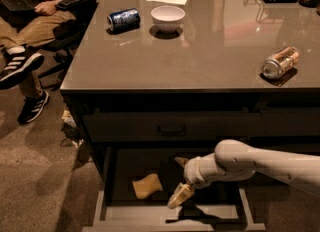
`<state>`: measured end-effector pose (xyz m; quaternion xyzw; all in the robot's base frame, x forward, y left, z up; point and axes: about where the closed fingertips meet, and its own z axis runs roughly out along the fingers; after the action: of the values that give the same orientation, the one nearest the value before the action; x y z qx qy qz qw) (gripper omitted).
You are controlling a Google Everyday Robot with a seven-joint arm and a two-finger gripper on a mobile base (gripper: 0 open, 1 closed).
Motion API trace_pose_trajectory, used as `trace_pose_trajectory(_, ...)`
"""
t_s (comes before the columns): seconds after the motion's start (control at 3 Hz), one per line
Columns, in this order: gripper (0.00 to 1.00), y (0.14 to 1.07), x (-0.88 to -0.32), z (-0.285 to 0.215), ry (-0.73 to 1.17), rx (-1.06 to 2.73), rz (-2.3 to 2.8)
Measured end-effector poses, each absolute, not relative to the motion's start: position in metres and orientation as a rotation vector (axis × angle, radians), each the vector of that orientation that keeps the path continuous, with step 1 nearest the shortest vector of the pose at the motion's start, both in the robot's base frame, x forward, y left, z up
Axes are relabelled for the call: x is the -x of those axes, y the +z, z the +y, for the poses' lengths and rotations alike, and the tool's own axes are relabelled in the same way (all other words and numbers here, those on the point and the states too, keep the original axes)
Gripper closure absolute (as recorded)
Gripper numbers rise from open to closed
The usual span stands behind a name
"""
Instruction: Pick sponge from middle drawer and place on counter
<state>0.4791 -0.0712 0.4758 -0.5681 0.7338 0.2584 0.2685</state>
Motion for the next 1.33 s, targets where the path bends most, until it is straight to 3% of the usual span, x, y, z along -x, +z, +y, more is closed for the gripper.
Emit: trace_pose_trajectory(1.33, 0.00, 0.378, -0.526, 0.009, 0.603, 1.630, 2.022)
